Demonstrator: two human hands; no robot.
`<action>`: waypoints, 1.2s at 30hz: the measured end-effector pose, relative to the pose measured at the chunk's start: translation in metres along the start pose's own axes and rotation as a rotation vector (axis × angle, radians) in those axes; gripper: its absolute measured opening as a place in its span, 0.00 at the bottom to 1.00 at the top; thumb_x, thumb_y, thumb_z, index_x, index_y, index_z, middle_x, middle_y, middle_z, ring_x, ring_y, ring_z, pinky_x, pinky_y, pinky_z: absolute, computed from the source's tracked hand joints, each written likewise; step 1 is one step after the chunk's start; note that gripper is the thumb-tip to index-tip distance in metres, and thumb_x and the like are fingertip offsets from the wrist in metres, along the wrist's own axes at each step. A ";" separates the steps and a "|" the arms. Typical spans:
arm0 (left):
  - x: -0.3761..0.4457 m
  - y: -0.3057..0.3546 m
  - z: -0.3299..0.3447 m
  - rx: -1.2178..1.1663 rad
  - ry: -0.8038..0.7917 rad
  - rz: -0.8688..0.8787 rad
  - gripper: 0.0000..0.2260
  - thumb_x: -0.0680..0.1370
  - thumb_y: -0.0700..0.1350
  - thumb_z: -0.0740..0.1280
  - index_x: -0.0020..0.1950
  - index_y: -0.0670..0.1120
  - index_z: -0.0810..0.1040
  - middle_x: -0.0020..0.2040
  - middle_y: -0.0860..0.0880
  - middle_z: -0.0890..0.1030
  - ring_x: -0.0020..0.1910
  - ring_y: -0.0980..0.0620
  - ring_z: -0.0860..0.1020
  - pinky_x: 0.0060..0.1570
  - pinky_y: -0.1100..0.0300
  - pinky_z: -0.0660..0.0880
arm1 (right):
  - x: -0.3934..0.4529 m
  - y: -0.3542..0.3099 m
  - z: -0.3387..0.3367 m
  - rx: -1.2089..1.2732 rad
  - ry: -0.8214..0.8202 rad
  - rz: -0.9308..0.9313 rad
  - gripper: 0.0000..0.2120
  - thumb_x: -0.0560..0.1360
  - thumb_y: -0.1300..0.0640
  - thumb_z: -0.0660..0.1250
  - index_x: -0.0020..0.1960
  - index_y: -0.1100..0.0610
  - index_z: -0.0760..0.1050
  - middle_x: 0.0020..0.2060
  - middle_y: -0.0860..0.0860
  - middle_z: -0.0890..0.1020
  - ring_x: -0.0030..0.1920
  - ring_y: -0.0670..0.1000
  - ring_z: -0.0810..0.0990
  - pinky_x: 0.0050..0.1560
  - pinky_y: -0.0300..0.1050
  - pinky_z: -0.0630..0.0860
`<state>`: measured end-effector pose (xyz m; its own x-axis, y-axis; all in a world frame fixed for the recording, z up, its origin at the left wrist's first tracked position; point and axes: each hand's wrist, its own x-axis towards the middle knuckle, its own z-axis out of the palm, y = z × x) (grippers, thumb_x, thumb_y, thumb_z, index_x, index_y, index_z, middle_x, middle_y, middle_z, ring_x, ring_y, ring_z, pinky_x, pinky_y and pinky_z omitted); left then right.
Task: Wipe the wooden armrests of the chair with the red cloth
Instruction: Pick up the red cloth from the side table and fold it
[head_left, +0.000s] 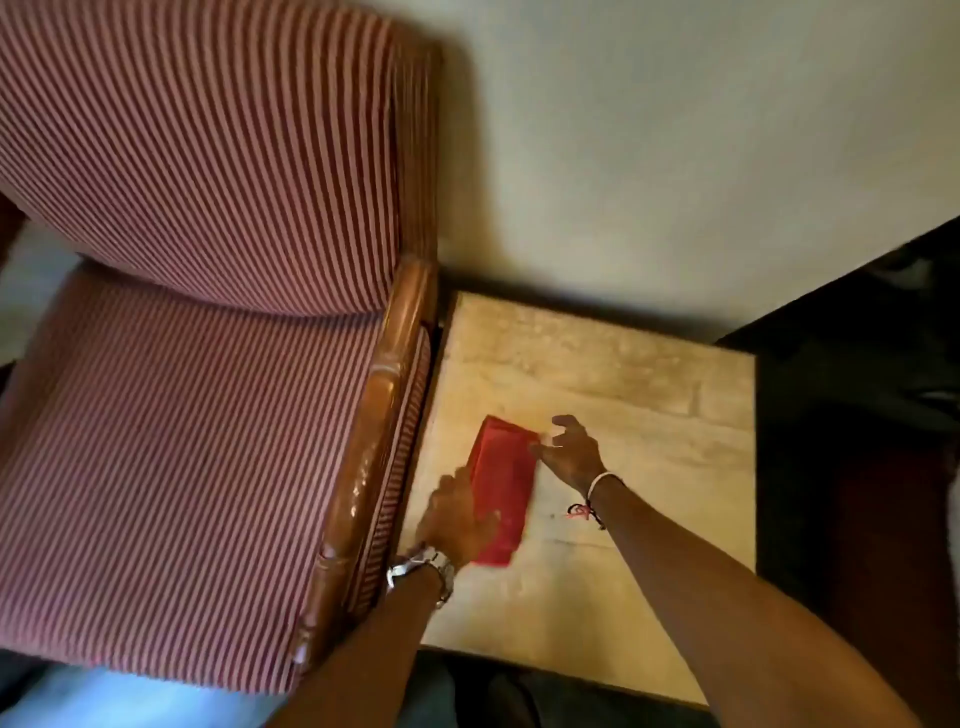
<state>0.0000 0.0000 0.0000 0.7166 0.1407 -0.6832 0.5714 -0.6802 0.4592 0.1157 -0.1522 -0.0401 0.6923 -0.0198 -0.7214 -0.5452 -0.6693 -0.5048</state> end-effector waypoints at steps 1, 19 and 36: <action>0.007 -0.006 0.016 -0.050 -0.025 -0.019 0.30 0.77 0.51 0.68 0.75 0.41 0.63 0.66 0.39 0.74 0.63 0.39 0.76 0.61 0.44 0.77 | 0.012 0.011 0.007 0.028 0.017 0.020 0.28 0.75 0.59 0.75 0.71 0.62 0.70 0.61 0.63 0.80 0.66 0.62 0.78 0.60 0.45 0.72; 0.051 -0.049 0.084 -0.339 0.181 -0.229 0.12 0.74 0.45 0.73 0.56 0.44 0.79 0.51 0.47 0.83 0.48 0.48 0.81 0.51 0.51 0.82 | 0.035 0.053 0.066 0.502 0.135 -0.143 0.05 0.78 0.66 0.69 0.54 0.61 0.80 0.48 0.60 0.80 0.51 0.56 0.78 0.56 0.54 0.73; -0.070 -0.175 -0.077 -0.233 0.626 -0.034 0.15 0.69 0.55 0.77 0.51 0.52 0.82 0.37 0.54 0.78 0.32 0.57 0.76 0.30 0.60 0.74 | -0.102 -0.102 0.146 0.365 0.129 -0.272 0.19 0.75 0.54 0.75 0.65 0.53 0.77 0.55 0.52 0.83 0.52 0.49 0.83 0.55 0.59 0.84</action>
<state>-0.1197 0.1643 0.0113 0.7535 0.5981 -0.2729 0.6186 -0.5046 0.6022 0.0316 0.0266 0.0157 0.8737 0.0126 -0.4862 -0.4499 -0.3590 -0.8178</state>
